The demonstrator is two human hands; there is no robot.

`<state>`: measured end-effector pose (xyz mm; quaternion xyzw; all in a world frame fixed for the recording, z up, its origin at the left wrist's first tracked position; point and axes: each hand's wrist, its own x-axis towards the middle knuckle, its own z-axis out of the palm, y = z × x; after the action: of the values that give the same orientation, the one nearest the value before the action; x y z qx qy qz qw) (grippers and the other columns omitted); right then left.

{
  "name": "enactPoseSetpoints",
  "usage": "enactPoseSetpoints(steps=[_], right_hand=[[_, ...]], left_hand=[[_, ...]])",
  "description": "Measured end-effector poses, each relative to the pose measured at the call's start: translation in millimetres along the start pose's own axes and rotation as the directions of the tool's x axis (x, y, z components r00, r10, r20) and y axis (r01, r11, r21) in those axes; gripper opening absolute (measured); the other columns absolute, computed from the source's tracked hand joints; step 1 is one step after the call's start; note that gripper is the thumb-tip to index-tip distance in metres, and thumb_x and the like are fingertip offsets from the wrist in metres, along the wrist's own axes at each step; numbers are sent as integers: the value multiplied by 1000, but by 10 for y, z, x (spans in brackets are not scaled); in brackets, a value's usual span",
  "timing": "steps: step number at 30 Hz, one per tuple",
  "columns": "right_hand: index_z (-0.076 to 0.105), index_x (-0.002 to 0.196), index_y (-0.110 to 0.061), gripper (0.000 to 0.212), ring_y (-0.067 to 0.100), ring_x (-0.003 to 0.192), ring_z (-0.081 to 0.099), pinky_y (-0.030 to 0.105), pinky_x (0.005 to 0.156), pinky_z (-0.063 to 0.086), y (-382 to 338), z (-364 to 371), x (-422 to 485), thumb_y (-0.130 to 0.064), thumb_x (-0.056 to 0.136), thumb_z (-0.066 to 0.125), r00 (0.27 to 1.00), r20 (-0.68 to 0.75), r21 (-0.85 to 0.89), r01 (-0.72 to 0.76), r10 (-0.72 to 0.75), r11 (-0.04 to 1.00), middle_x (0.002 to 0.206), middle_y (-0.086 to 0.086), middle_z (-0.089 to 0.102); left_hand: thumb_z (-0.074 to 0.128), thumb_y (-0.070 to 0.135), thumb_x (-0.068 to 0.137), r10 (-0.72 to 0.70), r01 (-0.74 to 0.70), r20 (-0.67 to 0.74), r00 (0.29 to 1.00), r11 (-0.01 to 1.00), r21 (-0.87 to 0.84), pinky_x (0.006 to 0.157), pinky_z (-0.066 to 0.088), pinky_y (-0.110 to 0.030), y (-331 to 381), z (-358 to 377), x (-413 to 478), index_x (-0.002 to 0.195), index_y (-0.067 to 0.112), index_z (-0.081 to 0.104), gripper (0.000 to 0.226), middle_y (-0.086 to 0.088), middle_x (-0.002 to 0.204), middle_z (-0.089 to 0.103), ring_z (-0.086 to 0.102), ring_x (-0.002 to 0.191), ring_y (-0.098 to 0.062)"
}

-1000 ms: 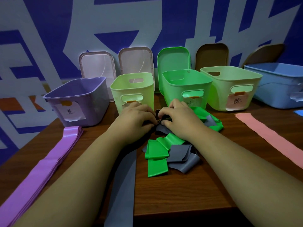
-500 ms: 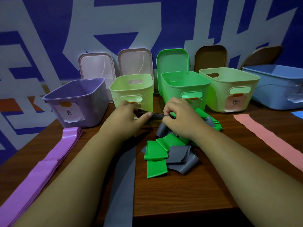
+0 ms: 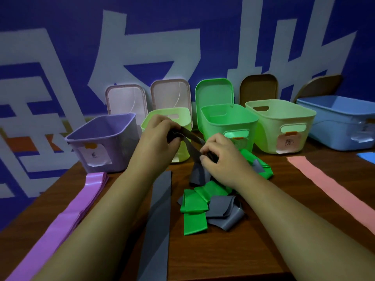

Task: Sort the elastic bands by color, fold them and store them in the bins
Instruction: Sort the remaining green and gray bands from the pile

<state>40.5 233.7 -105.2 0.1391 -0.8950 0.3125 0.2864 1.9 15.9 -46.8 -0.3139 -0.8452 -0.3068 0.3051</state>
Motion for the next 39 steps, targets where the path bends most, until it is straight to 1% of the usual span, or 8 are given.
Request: enactPoseSetpoints(steps=[4,8,13,19,24,28,33,39], right_hand=[[69,109,-20,16,10,109,51,25,94,47,-109,-51,-14,-32,98,71,991,-135,25,19,-16,1000,113,-10,46],[70,116,-28,19,-4,103,49,9,83,42,-169,-122,-53,-27,97,73,967,-246,113,-32,59,993,113,-13,45],[67,89,-37,15,2,91,56,22,78,45,-40,-84,-50,-26,96,75,980,-149,181,-101,129,978,102,-16,53],[63,80,-37,27,2,88,58,13,75,40,-30,-56,-25,-19,98,74,982,-75,187,-156,173,970,96,-10,56],[62,74,-33,28,9,90,58,29,79,47,-61,-61,-20,-21,97,73,977,-27,224,-199,210,954,96,-5,56],[61,74,-31,31,10,89,57,27,76,42,-108,-63,-1,-21,102,69,969,18,232,-243,246,942,94,-3,57],[66,79,-28,27,15,92,58,19,74,41,-199,-165,83,-23,105,63,940,47,287,-337,338,897,95,-2,60],[72,80,-21,27,15,81,62,22,65,44,-540,-550,258,-23,104,62,930,-18,398,-331,368,856,85,-2,68]], left_hand=[[72,21,97,31,-29,-41,999,998,57,95,54,-21,197,-265,320,123,20,68,26,8,122,53,57,105,-6],[74,19,94,10,5,-159,987,996,91,84,43,-4,420,-662,746,118,20,69,25,6,116,55,55,98,-8],[77,20,91,85,-75,-48,995,981,181,93,53,-30,749,-999,1158,118,19,69,28,3,115,55,59,102,-18],[73,8,93,125,-126,17,992,968,215,92,58,-37,962,-1288,1342,131,28,66,43,-1,120,67,65,103,-21],[76,13,94,42,-43,9,999,989,145,90,60,-36,1002,-1367,1306,136,21,55,48,-2,117,73,71,102,-20],[83,19,90,24,-27,27,999,991,128,73,57,-23,1027,-1371,1280,119,19,55,40,1,113,69,70,93,-18],[82,20,90,42,-50,62,997,989,140,84,63,-39,1056,-1417,1257,108,19,70,22,2,103,73,72,92,-18],[81,12,91,68,-84,118,991,988,134,78,62,-25,1079,-1559,1251,107,20,82,18,5,96,78,72,81,-6]])
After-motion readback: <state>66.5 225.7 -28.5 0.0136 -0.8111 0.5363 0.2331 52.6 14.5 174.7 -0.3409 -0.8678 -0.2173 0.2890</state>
